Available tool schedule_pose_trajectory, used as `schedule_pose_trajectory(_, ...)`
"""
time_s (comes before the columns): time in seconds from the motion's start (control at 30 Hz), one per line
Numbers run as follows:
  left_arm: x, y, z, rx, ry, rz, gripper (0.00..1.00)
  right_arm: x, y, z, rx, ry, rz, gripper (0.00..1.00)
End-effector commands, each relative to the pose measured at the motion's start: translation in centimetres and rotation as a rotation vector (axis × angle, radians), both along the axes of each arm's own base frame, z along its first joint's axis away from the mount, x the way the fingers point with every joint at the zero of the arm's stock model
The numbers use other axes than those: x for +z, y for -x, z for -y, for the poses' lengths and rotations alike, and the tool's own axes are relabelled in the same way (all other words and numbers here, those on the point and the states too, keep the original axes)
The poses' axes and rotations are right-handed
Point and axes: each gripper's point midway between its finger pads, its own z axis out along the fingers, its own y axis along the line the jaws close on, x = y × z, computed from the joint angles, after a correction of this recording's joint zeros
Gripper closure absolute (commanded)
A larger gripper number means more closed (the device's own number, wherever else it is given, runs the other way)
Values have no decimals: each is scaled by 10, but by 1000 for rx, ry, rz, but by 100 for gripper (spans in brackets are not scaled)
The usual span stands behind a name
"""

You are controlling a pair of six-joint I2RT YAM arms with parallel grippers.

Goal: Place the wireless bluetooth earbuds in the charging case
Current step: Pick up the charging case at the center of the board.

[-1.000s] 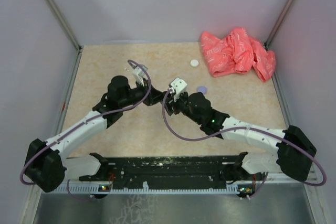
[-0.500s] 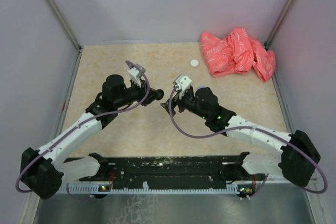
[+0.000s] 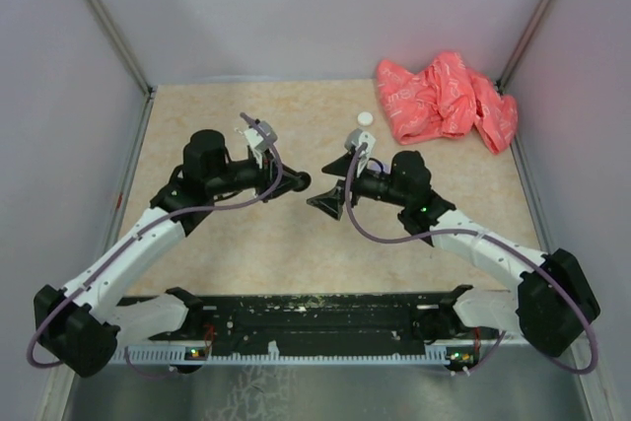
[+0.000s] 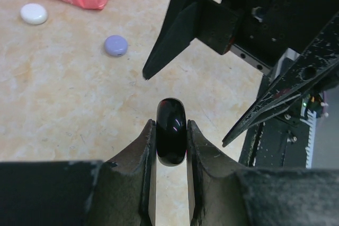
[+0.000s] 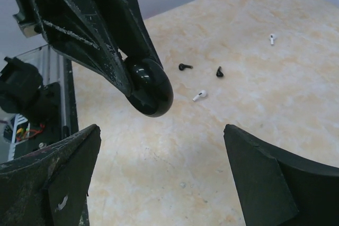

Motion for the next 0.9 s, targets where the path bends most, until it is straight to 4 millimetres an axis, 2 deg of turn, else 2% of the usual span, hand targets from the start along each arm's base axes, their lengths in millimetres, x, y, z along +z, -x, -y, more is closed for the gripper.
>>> schedule_pose_trajectory(0.0, 21, 19, 9, -179, 2, 78, 96, 26, 20, -11, 173, -71, 100, 2)
schedule_pose_trajectory(0.13, 27, 26, 12, -257, -14, 97, 95, 28, 25, -11, 201, -88, 159, 2)
schedule_pose_trajectory(0.2, 28, 27, 12, -271, -26, 106, 95, 26, 35, -11, 255, -99, 221, 5)
schedule_pose_trajectory(0.33, 28, 29, 12, -298, -42, 112, 95, 34, 40, -12, 278, -123, 226, 6)
schedule_pose_trajectory(0.6, 32, 37, 14, -354, -35, 128, 94, 46, 43, -16, 316, -139, 253, 21)
schedule_pose_trajectory(0.87, 34, 43, 15, -394, -25, 133, 94, 48, 49, -27, 363, -146, 238, 42)
